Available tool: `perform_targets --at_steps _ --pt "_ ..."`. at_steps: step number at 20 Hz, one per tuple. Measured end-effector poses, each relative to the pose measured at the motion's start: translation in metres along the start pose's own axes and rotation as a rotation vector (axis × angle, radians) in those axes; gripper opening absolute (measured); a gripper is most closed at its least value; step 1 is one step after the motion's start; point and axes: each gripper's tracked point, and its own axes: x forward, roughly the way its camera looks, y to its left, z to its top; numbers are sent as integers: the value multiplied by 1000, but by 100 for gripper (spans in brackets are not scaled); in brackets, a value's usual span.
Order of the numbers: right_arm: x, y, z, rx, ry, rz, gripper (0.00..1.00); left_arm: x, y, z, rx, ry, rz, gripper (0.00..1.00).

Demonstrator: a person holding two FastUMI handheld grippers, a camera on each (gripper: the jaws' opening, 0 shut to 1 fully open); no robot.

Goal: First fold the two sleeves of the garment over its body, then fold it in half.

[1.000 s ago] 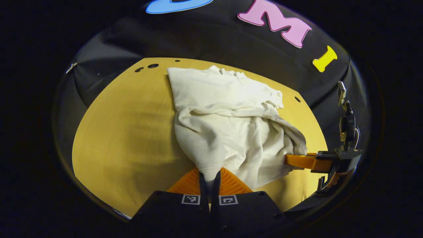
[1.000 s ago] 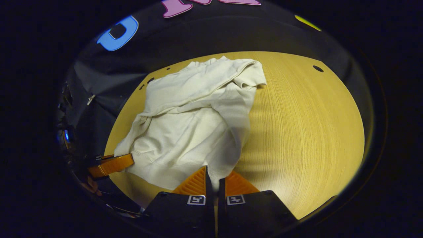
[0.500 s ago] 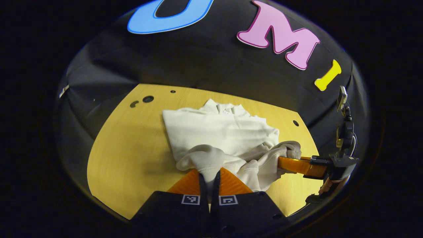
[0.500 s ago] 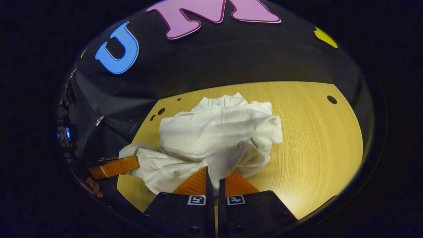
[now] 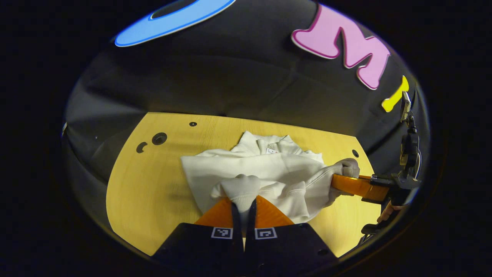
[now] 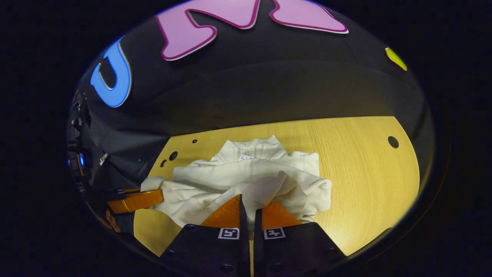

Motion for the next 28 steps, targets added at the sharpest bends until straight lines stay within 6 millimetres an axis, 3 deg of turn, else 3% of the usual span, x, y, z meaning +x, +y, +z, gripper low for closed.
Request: perform_targets --at_steps 2,5,6,7,8,9,10,11,12,13,18,19,20,28 --pt "24 -8 4 56 5 -20 9 23 7 5 0 3 13 8" --pt "53 -18 21 113 -56 -48 23 56 15 14 24 -21 46 17" --pt "57 -21 27 132 -77 -49 43 65 17 18 32 -33 57 19" --pt "63 -23 29 147 -91 -56 24 71 17 21 40 -48 72 25" --pt "68 -27 30 160 -94 -60 39 75 18 26 53 -69 85 28" --pt "71 -28 29 168 -95 -58 39 78 18 32 73 -94 91 34" --pt "71 -26 30 167 -98 -52 51 78 13 40 100 -123 85 48" --pt "70 -28 30 151 -107 -57 78 76 11 49 127 -155 86 63" --pt "67 -31 32 122 -123 -66 82 71 10 60 150 -192 97 78" --pt "61 -33 35 88 -142 -76 94 66 8 69 169 -225 100 95" --pt "25 -24 53 -61 -237 -98 98 19 -17 101 196 -364 72 98" --pt "17 -21 57 -77 -251 -100 98 10 -21 103 191 -382 64 93" --pt "7 -20 60 -89 -263 -105 98 -1 -24 105 188 -396 61 98" --pt "-85 -9 83 -163 -389 -138 98 -104 -30 117 158 -555 35 98"
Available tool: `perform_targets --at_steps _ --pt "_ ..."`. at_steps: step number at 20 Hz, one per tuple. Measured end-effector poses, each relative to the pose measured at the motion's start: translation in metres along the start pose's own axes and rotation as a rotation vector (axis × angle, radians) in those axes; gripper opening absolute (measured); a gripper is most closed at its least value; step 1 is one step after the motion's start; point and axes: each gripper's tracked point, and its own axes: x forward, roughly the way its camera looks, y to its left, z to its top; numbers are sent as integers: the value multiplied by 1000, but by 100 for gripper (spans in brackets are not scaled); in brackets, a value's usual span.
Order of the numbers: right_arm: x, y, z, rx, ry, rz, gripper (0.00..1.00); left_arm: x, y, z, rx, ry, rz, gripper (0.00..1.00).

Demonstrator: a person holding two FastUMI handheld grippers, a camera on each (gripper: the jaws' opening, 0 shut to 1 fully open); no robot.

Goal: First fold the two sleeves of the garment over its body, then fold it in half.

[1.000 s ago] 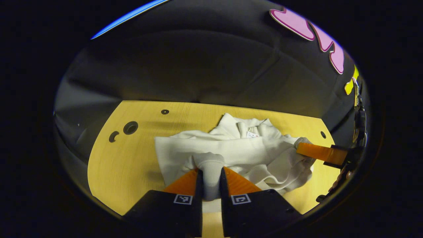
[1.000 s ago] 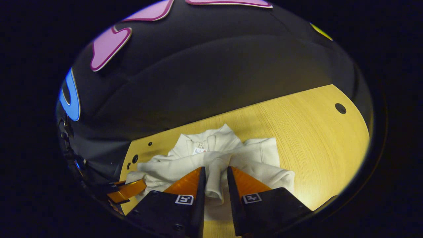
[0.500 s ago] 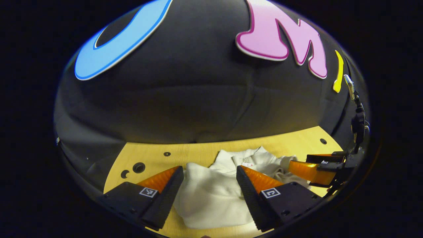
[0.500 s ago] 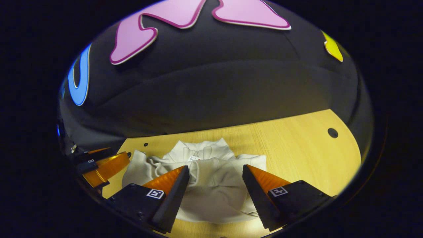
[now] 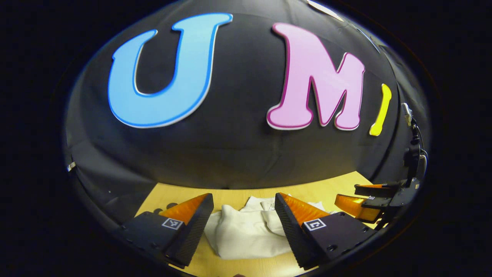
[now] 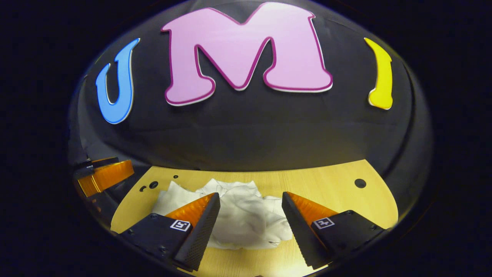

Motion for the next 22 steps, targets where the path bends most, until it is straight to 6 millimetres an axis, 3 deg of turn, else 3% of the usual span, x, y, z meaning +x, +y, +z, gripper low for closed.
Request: perform_targets --at_steps 5,9,10,11,15,22 --pt "-59 3 30 -26 -84 7 98 -70 -3 30 -10 -90 -17 98" --pt "-118 6 49 -56 -142 -1 98 -127 -8 49 -22 -152 -40 98" --pt "-133 4 52 -68 -167 -13 98 -144 -9 52 -29 -164 -40 93" --pt "-147 3 55 -76 -190 -26 98 -159 -9 48 -35 -170 -42 98" --pt "-194 14 49 -76 -250 -14 98 -212 -16 31 -28 -191 -52 97" --pt "-260 38 -1 -71 -241 65 98 -303 -26 -10 -73 -229 -18 98"
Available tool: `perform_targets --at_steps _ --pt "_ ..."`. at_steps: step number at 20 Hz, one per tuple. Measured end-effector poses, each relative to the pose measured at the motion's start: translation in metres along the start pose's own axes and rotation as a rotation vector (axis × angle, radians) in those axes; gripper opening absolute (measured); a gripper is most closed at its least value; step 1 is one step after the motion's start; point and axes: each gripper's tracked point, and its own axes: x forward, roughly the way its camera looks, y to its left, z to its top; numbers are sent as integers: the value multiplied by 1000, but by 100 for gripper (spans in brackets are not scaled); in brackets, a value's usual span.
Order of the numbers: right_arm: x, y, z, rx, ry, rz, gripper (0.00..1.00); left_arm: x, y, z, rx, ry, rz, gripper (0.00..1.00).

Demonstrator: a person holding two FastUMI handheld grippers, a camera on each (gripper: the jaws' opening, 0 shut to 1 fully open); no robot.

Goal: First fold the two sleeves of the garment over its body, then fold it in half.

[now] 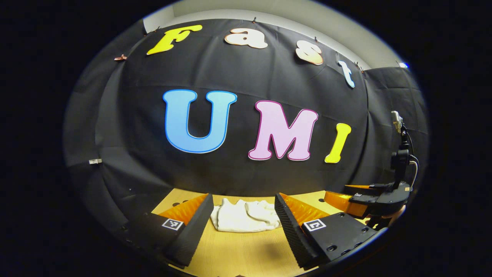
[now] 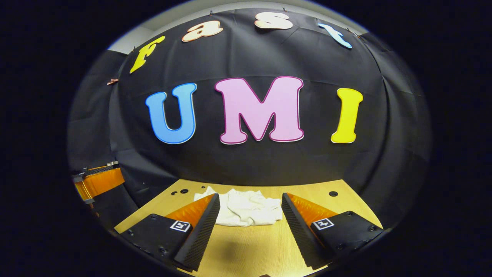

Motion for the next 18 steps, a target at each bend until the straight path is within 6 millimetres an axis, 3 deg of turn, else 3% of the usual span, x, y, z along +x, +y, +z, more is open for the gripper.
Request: perform_targets --at_steps 4,8,14,18 --pt "-16 10 -19 24 23 15 98 -40 7 -19 -71 -3 48 97" --pt "-22 20 -34 13 28 17 98 -60 22 -35 -91 13 82 97" --pt "-24 43 -51 -20 83 51 98 -64 41 -43 -89 33 112 98" --pt "-24 53 -40 -23 49 61 98 -64 48 -40 -80 31 116 98"
